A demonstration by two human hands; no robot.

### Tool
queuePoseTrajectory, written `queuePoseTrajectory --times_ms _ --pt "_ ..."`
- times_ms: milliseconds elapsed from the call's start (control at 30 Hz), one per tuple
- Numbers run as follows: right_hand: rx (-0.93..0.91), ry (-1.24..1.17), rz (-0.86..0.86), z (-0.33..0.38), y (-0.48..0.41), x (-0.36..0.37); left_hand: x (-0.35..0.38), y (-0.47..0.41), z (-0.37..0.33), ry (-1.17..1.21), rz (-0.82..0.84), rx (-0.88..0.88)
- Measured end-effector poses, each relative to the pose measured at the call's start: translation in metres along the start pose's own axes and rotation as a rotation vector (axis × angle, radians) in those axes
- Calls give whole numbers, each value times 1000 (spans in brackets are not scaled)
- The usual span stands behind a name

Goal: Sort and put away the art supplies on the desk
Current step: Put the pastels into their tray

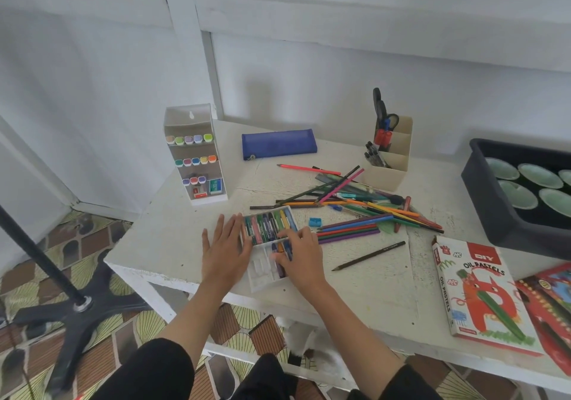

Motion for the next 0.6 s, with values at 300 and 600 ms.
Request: queuePoseTrajectory --times_ms 300,600 --pt "-7 -413 -64 -14 10 -17 -1 2 -2 -3 -20 36" --pt "205 -292 -427 -120 52 -121 2 4 -2 107 -42 111"
Point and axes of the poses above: each hand's wrist, its own y-axis away from the middle knuckle, its own x-axis out of the palm, z = x × y, the point moved 6 cm from there along -y, towards the middle knuckle, and after that the axes turned 14 degrees about -x, right-handed, at the moved point
